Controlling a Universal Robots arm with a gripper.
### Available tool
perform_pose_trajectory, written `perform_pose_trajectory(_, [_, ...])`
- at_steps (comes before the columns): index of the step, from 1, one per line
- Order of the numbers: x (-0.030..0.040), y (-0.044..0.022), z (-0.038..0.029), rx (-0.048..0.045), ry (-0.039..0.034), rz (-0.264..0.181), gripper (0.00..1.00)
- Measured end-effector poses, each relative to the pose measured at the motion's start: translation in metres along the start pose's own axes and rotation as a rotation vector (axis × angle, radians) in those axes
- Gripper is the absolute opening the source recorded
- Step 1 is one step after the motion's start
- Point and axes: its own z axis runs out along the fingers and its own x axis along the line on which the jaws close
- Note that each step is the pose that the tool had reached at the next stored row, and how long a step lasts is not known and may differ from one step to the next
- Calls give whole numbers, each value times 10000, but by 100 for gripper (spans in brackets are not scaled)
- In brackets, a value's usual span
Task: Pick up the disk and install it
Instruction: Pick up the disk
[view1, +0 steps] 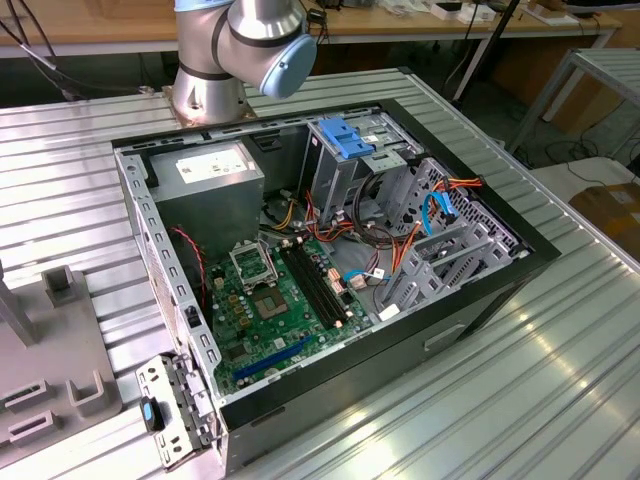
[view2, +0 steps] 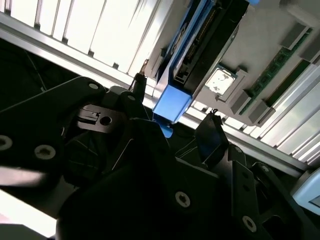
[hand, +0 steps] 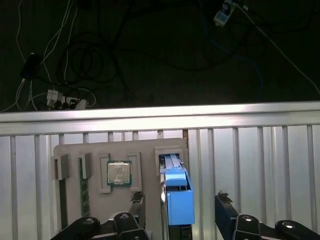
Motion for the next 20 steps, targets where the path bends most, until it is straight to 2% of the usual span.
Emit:
perform_pose_trajectory(5, [23,20,52,153,-32,-187,66])
perform_pose_trajectory(16, [31,25,242,211,-29,-585,66])
perform_pose_trajectory(20, [29,13,259,210,-28,-589,66])
